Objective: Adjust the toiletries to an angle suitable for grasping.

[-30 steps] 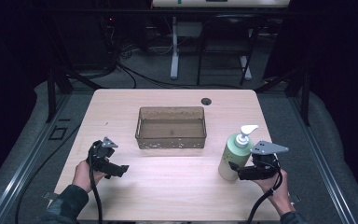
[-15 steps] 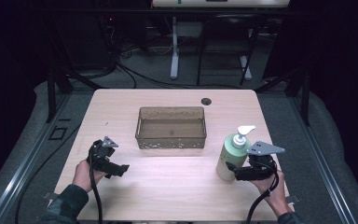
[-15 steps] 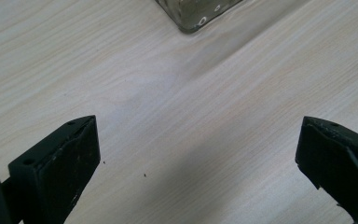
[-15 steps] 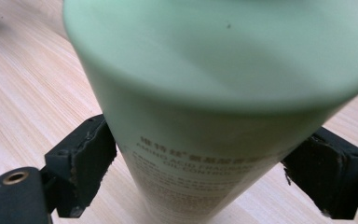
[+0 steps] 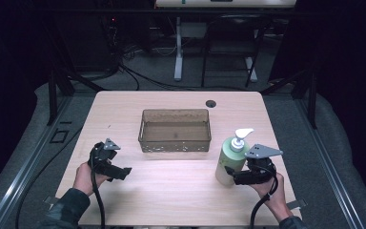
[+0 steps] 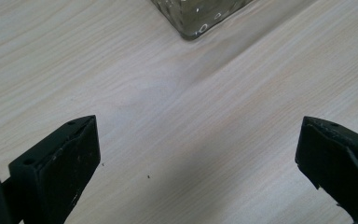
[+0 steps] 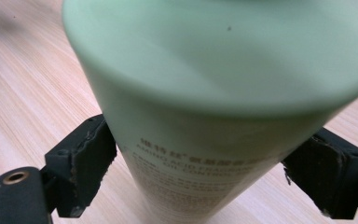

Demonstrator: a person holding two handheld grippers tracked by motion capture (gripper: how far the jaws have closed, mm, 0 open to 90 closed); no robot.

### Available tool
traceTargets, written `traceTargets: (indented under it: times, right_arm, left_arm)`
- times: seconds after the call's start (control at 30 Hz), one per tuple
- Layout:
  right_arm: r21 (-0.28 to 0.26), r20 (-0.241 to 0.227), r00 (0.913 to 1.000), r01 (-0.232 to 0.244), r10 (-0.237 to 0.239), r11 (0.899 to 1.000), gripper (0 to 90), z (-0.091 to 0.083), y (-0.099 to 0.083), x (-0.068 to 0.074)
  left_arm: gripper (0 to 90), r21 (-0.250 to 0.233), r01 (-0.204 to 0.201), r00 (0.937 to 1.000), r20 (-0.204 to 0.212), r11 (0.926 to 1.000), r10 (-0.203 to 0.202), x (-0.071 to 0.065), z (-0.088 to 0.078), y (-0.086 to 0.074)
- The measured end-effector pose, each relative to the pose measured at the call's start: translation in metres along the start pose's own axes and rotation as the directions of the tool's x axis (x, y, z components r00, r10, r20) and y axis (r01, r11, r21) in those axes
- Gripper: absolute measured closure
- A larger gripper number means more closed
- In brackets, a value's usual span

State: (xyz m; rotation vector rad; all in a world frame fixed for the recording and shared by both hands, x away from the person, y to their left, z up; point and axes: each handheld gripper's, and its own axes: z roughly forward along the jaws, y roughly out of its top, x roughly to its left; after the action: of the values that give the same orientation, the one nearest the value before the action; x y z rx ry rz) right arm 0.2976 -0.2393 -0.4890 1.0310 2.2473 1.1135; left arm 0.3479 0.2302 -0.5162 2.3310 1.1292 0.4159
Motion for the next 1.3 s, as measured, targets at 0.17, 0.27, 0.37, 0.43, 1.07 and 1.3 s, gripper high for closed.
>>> traceTargets:
  times: [0.17, 0.27, 0.37, 0.43, 1.07, 1.3]
  right_arm:
    - [0.002, -0.002, 1.0, 0.008, -0.008, 1.0, 12.4, 0.004, 0.004, 0.005]
    - [0.004, -0.004, 1.0, 0.009, -0.009, 1.0, 12.4, 0.005, 0.005, 0.006]
    - [0.003, -0.007, 1.0, 0.006, -0.006, 1.0, 12.4, 0.007, 0.006, 0.007]
    - [0.004, -0.009, 0.9999, 0.008, -0.008, 1.0, 12.4, 0.009, 0.007, 0.008]
    - [0.024, -0.059, 0.9974, 0.042, -0.041, 0.999, 12.5, 0.032, 0.028, 0.029]
    - [0.037, -0.094, 0.9945, 0.052, -0.048, 0.998, 12.6, 0.041, 0.036, 0.035]
  left_arm:
    - [0.0, 0.001, 0.0, 1.0, -0.001, 1.0, 0.0, 0.0, 0.001, 0.0]
    - [0.0, 0.002, 0.0, 1.0, 0.002, 1.0, 0.0, -0.001, 0.001, 0.0]
    - [0.0, 0.0, -0.002, 1.0, 0.005, 1.0, 0.002, -0.001, 0.001, 0.001]
    - [0.0, 0.001, -0.002, 1.0, 0.007, 1.0, 0.002, -0.001, 0.001, 0.001]
    - [0.1, 0.012, -0.017, 0.9998, 0.009, 0.9998, 0.017, -0.003, 0.002, 0.001]
    - [0.0, -0.003, 0.038, 0.9986, 0.037, 0.9993, -0.038, 0.001, 0.001, 0.001]
